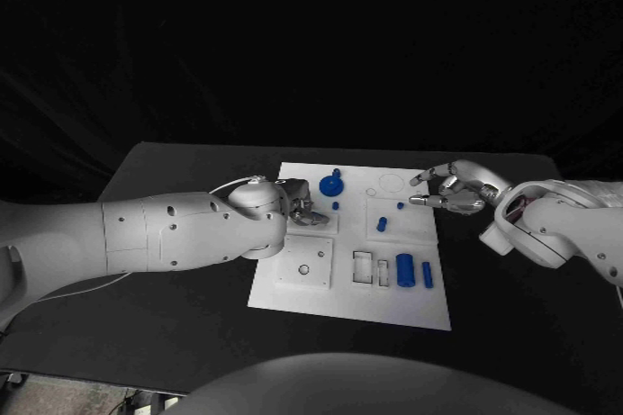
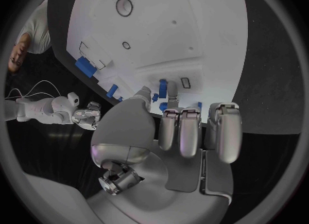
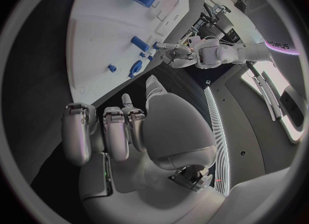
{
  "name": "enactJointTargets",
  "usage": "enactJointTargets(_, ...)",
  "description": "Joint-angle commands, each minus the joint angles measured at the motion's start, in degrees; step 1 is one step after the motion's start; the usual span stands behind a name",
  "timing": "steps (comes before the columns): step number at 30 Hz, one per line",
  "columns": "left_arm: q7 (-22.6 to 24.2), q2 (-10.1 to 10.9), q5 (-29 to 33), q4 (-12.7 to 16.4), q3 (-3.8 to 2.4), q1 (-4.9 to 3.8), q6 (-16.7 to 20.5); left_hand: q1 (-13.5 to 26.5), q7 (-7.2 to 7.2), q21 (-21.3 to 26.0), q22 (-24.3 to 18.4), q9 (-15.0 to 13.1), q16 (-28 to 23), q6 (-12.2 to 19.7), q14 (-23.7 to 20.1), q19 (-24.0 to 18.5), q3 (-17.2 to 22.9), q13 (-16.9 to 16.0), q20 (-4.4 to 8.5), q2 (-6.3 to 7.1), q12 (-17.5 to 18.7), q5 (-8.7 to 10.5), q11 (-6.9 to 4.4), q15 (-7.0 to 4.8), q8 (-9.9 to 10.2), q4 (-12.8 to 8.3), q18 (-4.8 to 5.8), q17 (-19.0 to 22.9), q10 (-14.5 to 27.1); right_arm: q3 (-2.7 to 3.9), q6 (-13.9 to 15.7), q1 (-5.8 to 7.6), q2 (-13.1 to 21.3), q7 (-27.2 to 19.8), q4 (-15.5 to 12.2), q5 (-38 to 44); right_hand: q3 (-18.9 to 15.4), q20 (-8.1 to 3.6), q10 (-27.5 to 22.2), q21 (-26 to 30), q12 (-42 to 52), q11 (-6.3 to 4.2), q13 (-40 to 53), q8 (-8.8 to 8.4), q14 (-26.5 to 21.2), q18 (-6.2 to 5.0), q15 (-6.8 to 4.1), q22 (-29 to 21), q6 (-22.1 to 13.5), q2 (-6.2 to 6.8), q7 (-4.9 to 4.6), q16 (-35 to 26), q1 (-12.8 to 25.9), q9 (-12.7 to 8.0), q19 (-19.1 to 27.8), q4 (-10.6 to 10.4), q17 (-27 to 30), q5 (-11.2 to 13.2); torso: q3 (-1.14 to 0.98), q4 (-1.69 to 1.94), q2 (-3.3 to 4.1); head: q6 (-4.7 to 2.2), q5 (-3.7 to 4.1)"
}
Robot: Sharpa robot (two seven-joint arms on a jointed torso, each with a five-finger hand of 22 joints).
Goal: Assemble the parts on the task board
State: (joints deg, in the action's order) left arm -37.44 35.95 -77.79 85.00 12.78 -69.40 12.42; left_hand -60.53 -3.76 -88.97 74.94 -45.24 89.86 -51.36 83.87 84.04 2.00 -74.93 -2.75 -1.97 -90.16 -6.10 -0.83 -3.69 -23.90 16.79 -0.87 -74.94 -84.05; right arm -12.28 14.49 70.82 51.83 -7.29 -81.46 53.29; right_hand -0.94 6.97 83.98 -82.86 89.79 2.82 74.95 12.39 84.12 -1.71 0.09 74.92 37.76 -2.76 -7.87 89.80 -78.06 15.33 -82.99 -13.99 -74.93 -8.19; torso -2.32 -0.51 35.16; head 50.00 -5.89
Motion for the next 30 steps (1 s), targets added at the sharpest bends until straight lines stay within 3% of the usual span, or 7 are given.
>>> enactJointTargets(1,0.4,0.0,0.2,0.1,0.05,0.1,-0.7,0.9,-0.04,0.3,13.6,-0.2,0.1,0.4,6.1,4.6,-0.5,-15.1,-0.47,0.16,0.2,0.58,0.55,0.45,0.0,0.0,0.37,-15.1,-6.0,-0.01,-0.3,-0.04,0.0,-0.4,-0.1,0.1,-0.2,-0.09,6.0,0.4,0.2,0.45,15.0,-0.29,5.9,-0.62,0.34,12.0,-0.4,-0.22,-0.1,0.2,-0.4,-0.1,0.3,0.2,-15.1,-0.2,0.01,-0.01,0.0,0.0,-0.02)
enactJointTargets(7,0.5,0.4,0.2,0.3,0.04,0.09,-0.1,0.8,-0.25,0.3,13.6,-0.6,0.1,1.5,6.1,4.6,-0.9,-15.1,-0.57,0.61,0.2,1.4,0.71,0.57,0.2,-0.2,0.36,-15.1,-6.0,-0.01,-0.3,-0.04,0.1,-0.4,-0.1,0.1,-0.2,-0.09,6.0,0.4,0.2,0.45,15.0,-0.29,5.9,-0.62,0.34,12.0,-0.4,-0.22,-0.1,0.2,-0.4,-0.1,0.3,0.2,-15.1,-0.2,0.0,-0.02,-0.01,0.0,0.02)
enactJointTargets(14,0.7,1.4,-0.6,1.3,-0.05,0.05,1.0,-2.5,-0.6,0.3,13.7,-1.1,0.1,3.0,6.1,4.6,-0.3,-15.1,-0.82,1.33,0.2,-0.39,1.02,0.84,0.4,-0.5,0.37,-15.1,-6.0,-0.01,-0.2,-0.04,0.2,-0.4,-0.1,0.1,-0.3,-0.09,6.0,0.4,0.2,0.46,15.0,-0.3,5.9,-0.61,0.35,12.0,-0.4,-0.24,-0.11,0.2,-0.4,-0.1,0.3,0.2,-15.1,-0.2,0.0,-0.01,-0.02,0.0,0.15)
enactJointTargets(19,0.9,2.6,-1.4,2.7,-0.38,-0.55,0.7,-2.8,-0.83,0.3,13.7,-1.1,0.1,3.6,6.1,4.6,-0.5,-15.1,-0.94,2.1,0.2,-0.24,1.2,0.98,0.8,-0.2,0.36,-15.1,-6.0,-0.01,-0.1,-0.04,0.2,-0.5,-0.1,0.1,-0.3,-0.09,6.0,0.4,0.2,0.46,15.0,-0.3,5.9,-0.61,0.35,12.0,-0.4,-0.25,-0.12,0.2,-0.4,-0.1,0.3,0.2,-15.1,-0.2,-0.02,-0.01,-0.06,0.0,0.28)
enactJointTargets(23,1.0,3.3,-2.1,3.7,-0.52,-2.01,-0.6,-1.8,-1.19,0.4,13.6,-1.1,0.1,4.7,6.1,4.5,-0.8,-15.1,-1.14,2.6,0.2,0.75,1.5,1.23,1.3,0.0,0.35,-15.1,-6.0,-0.01,0.0,-0.04,0.2,-0.5,-0.1,0.1,-0.3,-0.09,6.0,0.4,0.2,0.46,15.0,-0.28,5.9,-0.62,0.35,12.0,-0.3,-0.24,-0.13,0.2,-0.4,-0.1,0.3,0.2,-15.1,-0.2,0.0,-0.08,-0.02,0.0,0.41)
enactJointTargets(30,1.0,4.4,-2.0,5.7,-0.64,-6.73,-7.2,-1.7,-1.71,0.8,13.3,-0.9,0.1,6.7,6.1,4.2,0.5,-15.1,-1.42,3.7,0.2,1.05,1.59,1.44,2.4,0.0,0.21,-15.1,-6.0,-0.01,0.1,-0.04,0.3,-0.7,-0.1,0.1,-0.4,-0.09,6.0,0.4,0.2,0.48,15.0,-0.24,5.9,-0.6,0.35,12.0,-0.3,-0.25,-0.16,0.2,-0.2,-0.1,0.3,0.1,-15.1,-0.2,-0.04,-0.09,-0.05,0.0,0.63)
